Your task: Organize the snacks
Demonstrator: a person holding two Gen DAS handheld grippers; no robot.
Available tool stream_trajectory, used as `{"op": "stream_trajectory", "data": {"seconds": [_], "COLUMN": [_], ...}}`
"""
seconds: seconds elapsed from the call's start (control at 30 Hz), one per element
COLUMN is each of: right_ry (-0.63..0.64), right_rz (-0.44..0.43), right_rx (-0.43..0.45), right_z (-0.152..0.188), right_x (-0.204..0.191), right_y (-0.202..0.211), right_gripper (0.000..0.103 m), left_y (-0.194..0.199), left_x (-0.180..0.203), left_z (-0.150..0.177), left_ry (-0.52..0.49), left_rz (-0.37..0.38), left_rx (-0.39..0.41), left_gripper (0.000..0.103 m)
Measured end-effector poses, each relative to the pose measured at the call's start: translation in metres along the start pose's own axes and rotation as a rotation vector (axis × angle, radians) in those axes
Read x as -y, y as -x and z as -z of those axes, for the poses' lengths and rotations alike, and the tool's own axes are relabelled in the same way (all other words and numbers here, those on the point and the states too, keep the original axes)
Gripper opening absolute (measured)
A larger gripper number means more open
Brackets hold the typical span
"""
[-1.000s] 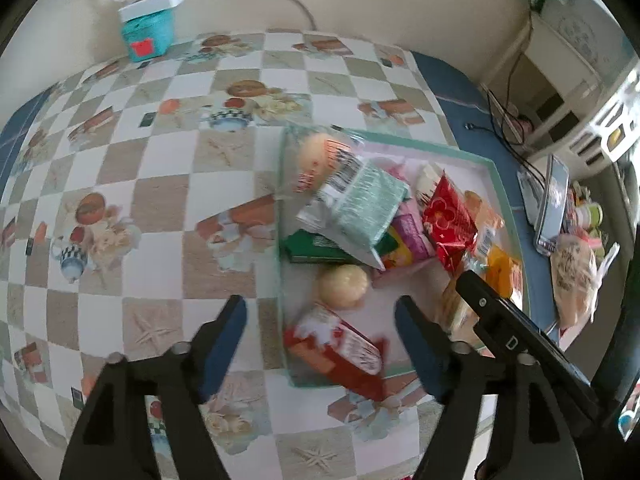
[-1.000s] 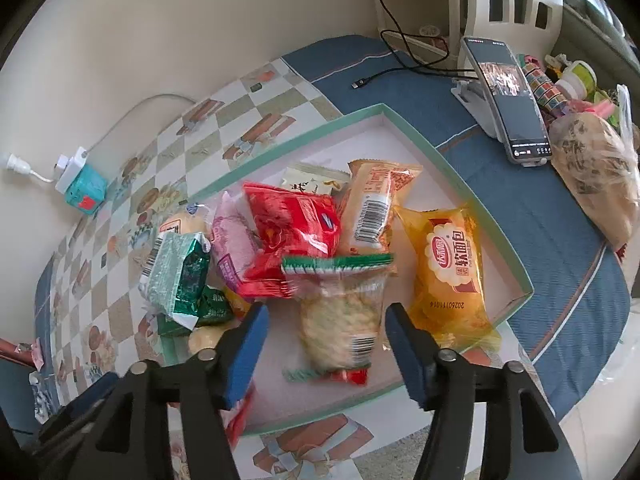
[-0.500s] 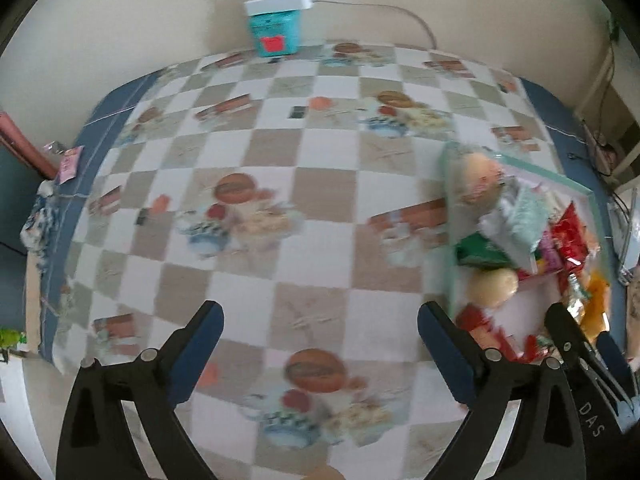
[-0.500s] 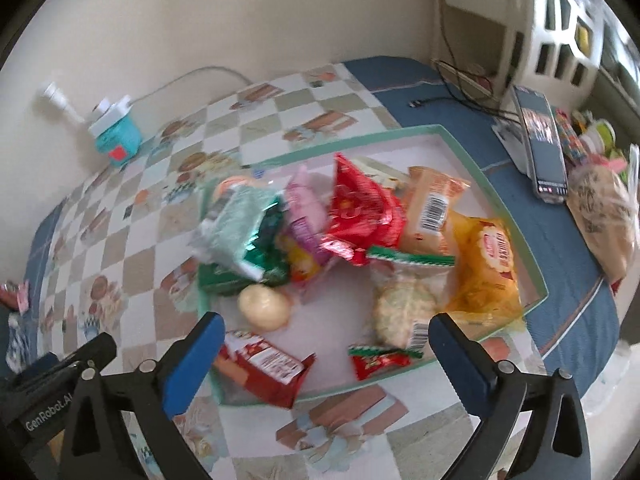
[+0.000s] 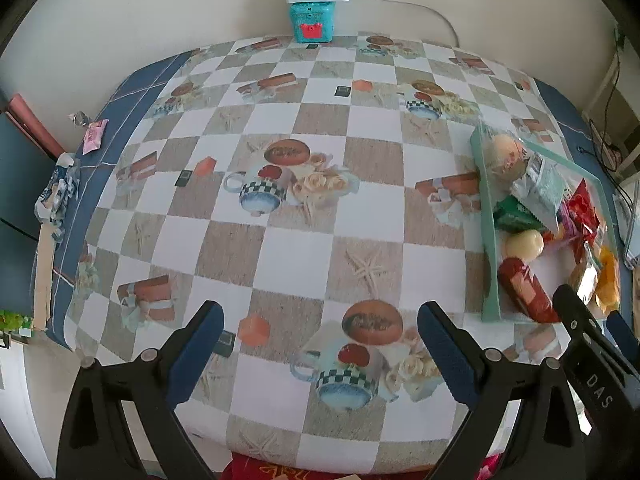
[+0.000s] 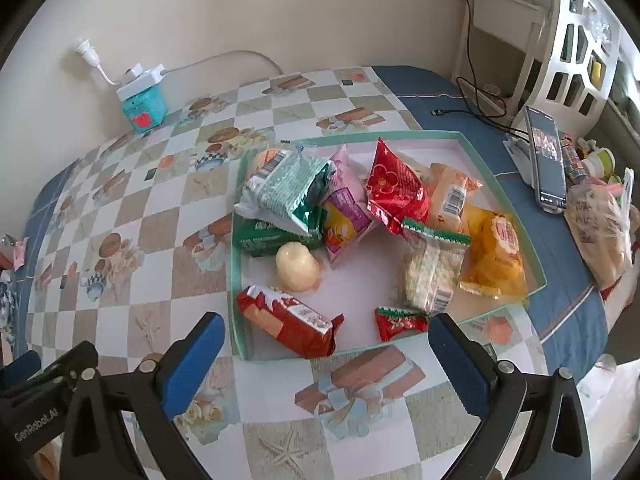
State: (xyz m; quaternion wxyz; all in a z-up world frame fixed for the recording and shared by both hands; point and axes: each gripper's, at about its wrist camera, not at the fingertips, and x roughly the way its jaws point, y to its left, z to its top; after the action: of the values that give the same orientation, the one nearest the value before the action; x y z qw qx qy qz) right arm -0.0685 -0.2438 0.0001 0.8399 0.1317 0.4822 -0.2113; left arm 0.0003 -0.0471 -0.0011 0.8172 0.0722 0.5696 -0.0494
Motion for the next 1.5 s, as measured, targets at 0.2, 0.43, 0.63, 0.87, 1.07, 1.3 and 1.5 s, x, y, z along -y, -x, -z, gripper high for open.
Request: {"op": "stream_trajectory", "data": {"seconds": [0.2,0.43,0.63,0.87,1.07,1.3,1.5], "right_ry": [0.016,0.016,0.019,0.009,0.016,0.019,0.024], "right_rz": [0.0,0.004,0.005,0.005,0.005,0.011,0.013], "right_rx": [0.0,-0.001,-0.003,-0.018,-0.025,-0.033,-0.036], "right_z": [0.006,0.009,0.009,0.009,0.009,0.009,0.009], "right_x": [-0.003,-0.003,-0.004,-0.001,0.0,-0.001,-0.001], "right_y": [0.004,0.006,0.005,0.001,-0.002,-0.005,-0.006], "right_gripper": [0.103,0.103,0.103,0.103,0.103,0.103,0.103], "left_y": [0.006,0.007,0.005,0.003,0.0,-0.001,-0.002], "left_x": [-0.006,-0.012,-0.012,-0.012,-0.012,-0.011,-0.012], "left_z": [0.007,0.009,0.009,0.008,0.007,0.007,0.008], "left_ry": [0.007,0.026,0.023,0.022,0.027,0.026,0.029], "left_rz": [-0.001,-0.001,0.004,-0.001,-0.008,-0.012,-0.014], "left_rx": [0.015,0.019,0.013,0.002,-0.005,-0.009,-0.011], "left_gripper": [0.098,0.098,0.098,0.098,0.098,0.098,0.098]}}
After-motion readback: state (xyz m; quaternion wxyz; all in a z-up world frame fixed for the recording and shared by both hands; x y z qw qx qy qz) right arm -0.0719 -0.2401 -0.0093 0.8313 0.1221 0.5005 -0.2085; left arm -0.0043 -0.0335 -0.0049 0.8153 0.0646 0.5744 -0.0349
